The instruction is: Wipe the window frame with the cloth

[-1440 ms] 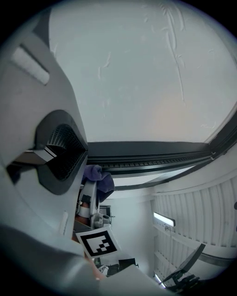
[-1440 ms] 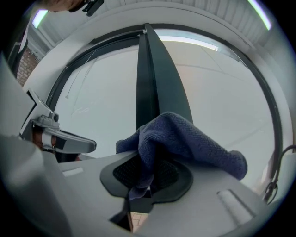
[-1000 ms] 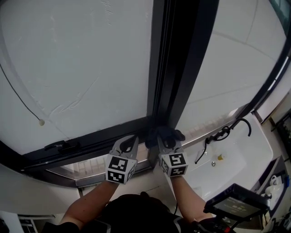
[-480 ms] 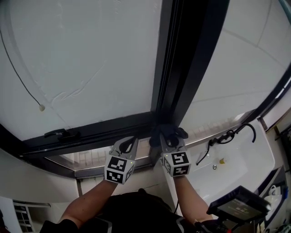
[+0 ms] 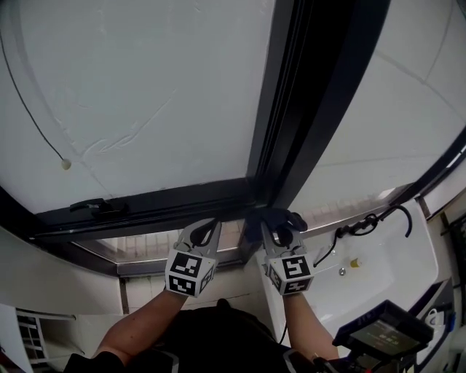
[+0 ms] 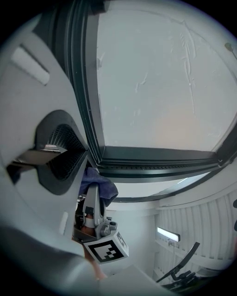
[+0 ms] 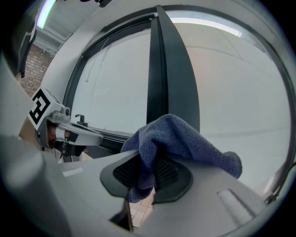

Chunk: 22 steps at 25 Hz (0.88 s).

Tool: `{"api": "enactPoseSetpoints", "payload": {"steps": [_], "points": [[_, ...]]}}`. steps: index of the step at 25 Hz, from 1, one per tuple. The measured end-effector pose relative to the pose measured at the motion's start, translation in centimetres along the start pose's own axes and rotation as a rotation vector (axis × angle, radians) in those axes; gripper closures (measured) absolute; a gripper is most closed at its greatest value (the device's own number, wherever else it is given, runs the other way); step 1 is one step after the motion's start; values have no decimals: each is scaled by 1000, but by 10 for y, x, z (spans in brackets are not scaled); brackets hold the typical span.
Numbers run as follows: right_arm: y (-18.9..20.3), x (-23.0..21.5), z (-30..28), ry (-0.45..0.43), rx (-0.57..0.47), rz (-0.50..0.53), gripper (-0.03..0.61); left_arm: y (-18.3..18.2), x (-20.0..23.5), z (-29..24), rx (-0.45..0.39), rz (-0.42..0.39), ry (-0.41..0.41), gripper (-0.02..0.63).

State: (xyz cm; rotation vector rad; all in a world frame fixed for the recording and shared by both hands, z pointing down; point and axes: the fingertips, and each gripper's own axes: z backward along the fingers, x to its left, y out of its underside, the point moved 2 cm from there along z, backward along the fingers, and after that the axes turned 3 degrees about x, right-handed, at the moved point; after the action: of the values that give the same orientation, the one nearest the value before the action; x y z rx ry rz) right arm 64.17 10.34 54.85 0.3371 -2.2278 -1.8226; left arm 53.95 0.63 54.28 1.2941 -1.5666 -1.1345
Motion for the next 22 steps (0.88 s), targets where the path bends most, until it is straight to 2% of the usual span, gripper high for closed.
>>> {"api": "enactPoseSetpoints", "payload": {"steps": [7, 14, 22], "points": [[3, -2, -26, 3, 28, 1, 512, -2, 13, 4, 7, -7, -38, 620], [5, 4, -31, 19, 18, -52, 512, 6, 35, 21, 18, 6, -67, 620], [1, 48, -41, -33, 31, -41, 512, 20, 57, 53, 31, 31, -79, 620]]}}
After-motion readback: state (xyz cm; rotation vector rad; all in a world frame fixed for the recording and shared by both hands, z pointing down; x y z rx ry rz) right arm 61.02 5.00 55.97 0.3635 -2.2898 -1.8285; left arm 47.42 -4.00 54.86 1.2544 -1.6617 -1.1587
